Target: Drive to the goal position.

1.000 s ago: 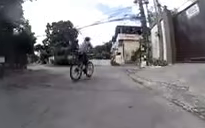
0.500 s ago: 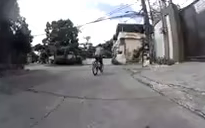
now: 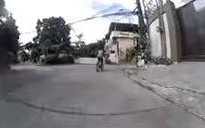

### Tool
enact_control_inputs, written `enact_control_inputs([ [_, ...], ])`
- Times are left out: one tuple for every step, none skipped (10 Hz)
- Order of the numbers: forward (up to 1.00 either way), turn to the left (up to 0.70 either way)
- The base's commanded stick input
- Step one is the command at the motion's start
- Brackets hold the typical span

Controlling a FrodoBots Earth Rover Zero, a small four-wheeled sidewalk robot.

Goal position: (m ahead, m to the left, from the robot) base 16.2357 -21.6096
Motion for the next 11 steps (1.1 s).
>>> enact_control_inputs([
  [1.00, 0.00],
  [1.00, 0.00],
  [1.00, 0.00],
  [1.00, 0.00],
  [1.00, 0.00],
  [1.00, 0.00],
  [1.00, 0.00],
  [1.00, 0.00],
  [1.00, 0.00],
  [1.00, 0.00],
  [1.00, 0.00],
])
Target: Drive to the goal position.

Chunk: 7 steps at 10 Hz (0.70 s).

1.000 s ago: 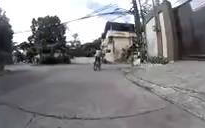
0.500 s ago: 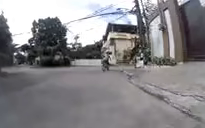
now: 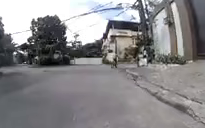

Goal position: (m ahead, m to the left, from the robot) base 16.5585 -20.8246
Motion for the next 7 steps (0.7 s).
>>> enact_control_inputs([
  [1.00, 0.00],
  [1.00, 0.00],
  [1.00, 0.00],
  [1.00, 0.00],
  [1.00, 0.00],
  [1.00, 0.00],
  [1.00, 0.00],
])
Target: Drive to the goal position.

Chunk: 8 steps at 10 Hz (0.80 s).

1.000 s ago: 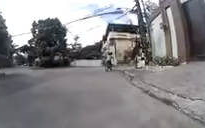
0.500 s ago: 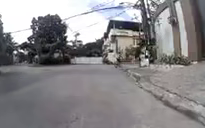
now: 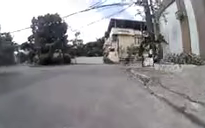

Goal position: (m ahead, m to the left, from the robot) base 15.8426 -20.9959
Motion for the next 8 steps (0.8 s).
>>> enact_control_inputs([
  [1.00, 0.00],
  [1.00, 0.00],
  [1.00, 0.00],
  [1.00, 0.00],
  [1.00, 0.00],
  [1.00, 0.00],
  [1.00, 0.00],
  [1.00, 0.00],
])
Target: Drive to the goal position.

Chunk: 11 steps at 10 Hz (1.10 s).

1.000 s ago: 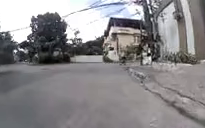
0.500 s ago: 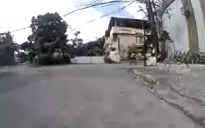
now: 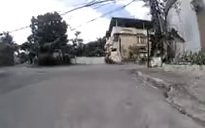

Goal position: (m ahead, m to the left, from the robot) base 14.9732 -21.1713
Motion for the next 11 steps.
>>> enact_control_inputs([
  [1.00, 0.00],
  [1.00, 0.00],
  [1.00, 0.01],
  [1.00, 0.08],
  [1.00, 0.14],
  [1.00, 0.21],
  [1.00, 0.27],
  [1.00, 0.33],
  [1.00, 0.29],
  [1.00, 0.10],
  [1.00, -0.25],
])
